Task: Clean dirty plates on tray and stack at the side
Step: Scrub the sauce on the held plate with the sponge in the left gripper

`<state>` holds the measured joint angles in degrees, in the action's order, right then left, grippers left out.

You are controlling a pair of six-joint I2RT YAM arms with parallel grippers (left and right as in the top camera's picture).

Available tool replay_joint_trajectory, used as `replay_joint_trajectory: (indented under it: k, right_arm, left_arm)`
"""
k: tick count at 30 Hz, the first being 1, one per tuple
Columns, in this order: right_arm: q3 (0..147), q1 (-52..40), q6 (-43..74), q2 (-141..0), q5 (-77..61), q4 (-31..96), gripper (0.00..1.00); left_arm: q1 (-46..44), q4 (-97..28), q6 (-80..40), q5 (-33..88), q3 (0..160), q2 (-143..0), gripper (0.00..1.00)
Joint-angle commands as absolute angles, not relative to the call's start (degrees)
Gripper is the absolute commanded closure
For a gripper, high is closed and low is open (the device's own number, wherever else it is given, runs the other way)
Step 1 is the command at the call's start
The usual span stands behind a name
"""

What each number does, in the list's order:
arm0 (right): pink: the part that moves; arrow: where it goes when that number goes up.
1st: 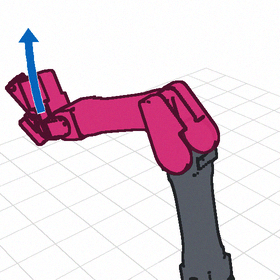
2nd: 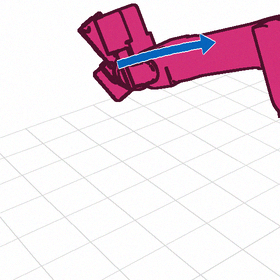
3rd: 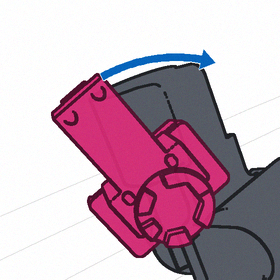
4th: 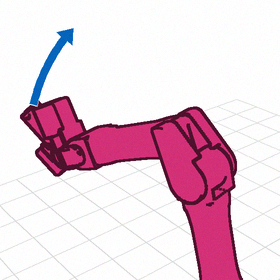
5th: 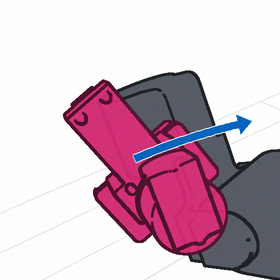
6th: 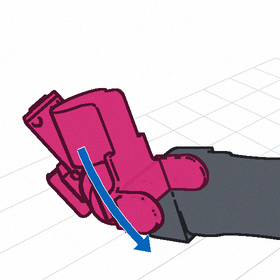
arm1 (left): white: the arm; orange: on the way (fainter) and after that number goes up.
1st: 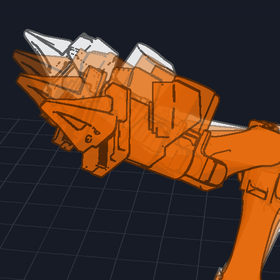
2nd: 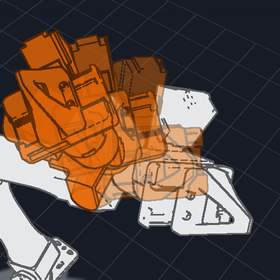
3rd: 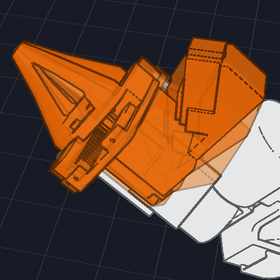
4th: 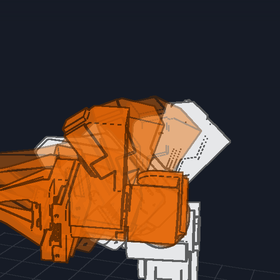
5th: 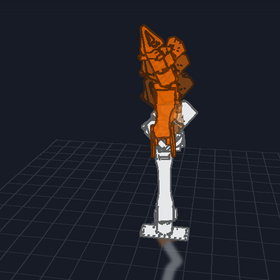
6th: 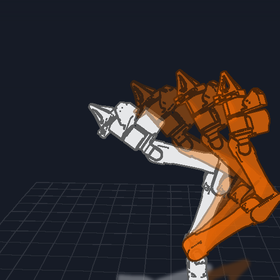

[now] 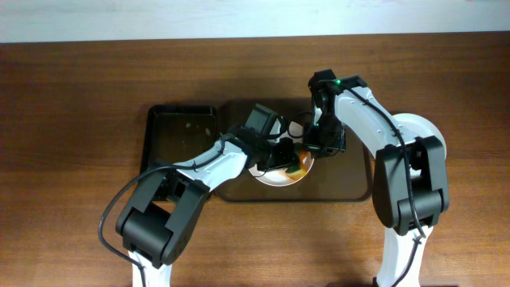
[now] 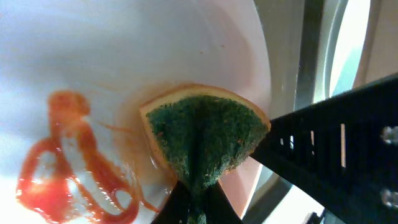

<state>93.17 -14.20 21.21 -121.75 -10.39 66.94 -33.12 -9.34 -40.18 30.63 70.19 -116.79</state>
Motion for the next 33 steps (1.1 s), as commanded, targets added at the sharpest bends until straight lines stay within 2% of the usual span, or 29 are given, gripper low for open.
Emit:
replay_joint_trajectory:
  k: [1, 6, 9, 12, 15, 16, 17, 18, 23, 27, 33]
  right_arm:
    - [93.17, -14.72, 21.5, -120.05, -10.07, 67.31, 0.96]
    - [93.17, -14.72, 21.5, -120.05, -10.07, 67.31, 0.96]
    - [93.17, -14.72, 21.5, -120.05, -10.04, 67.31, 0.96]
    - [93.17, -14.72, 21.5, -120.05, -10.04, 67.29, 0.96]
    - [93.17, -14.72, 21.5, -120.05, -10.39, 66.87, 0.96]
    - [93.17, -14.72, 21.47, -120.05, -11.92, 66.22, 0.86]
    - [93.17, -14.72, 21.5, -120.05, -12.99, 65.12, 0.56]
    - [93.17, -14.72, 21.43, -120.05, -13.06, 64.1, 0.45]
    - [93.17, -14.72, 21.3, -120.73, -13.1, 60.53, 0.53]
    - [92.51, -14.72, 21.34, -122.43, -13.98, 60.58, 0.69]
    - [89.95, -16.38, 21.34, -122.43, -14.74, 59.31, 0.69]
  left_arm:
    - [-30.37, -9.69, -40.66, 26.72, 70.54, -118.06, 1.0]
    - [-26.74, -12.86, -36.62, 24.14, 70.54, -118.06, 1.0]
    - [-25.56, -16.86, -29.8, 22.92, 70.57, -117.01, 1.0]
    - [-24.91, -20.75, -24.88, 12.53, 70.57, -110.69, 1.0]
    - [-25.15, -22.13, -23.42, 10.22, 70.57, -105.3, 1.0]
    - [-25.41, -22.35, -23.44, 10.24, 70.57, -104.47, 1.0]
    - [-25.78, -22.9, -23.44, 10.22, 70.54, -104.42, 1.0]
    - [-26.09, -23.97, -23.49, 10.24, 70.54, -104.44, 1.0]
    - [-30.59, -24.75, -24.21, 7.64, 70.43, -106.0, 1.0]
    - [-30.61, -24.12, -26.26, 7.84, 70.43, -110.61, 1.0]
    - [-30.59, -23.24, -26.24, 6.09, 70.43, -114.52, 1.0]
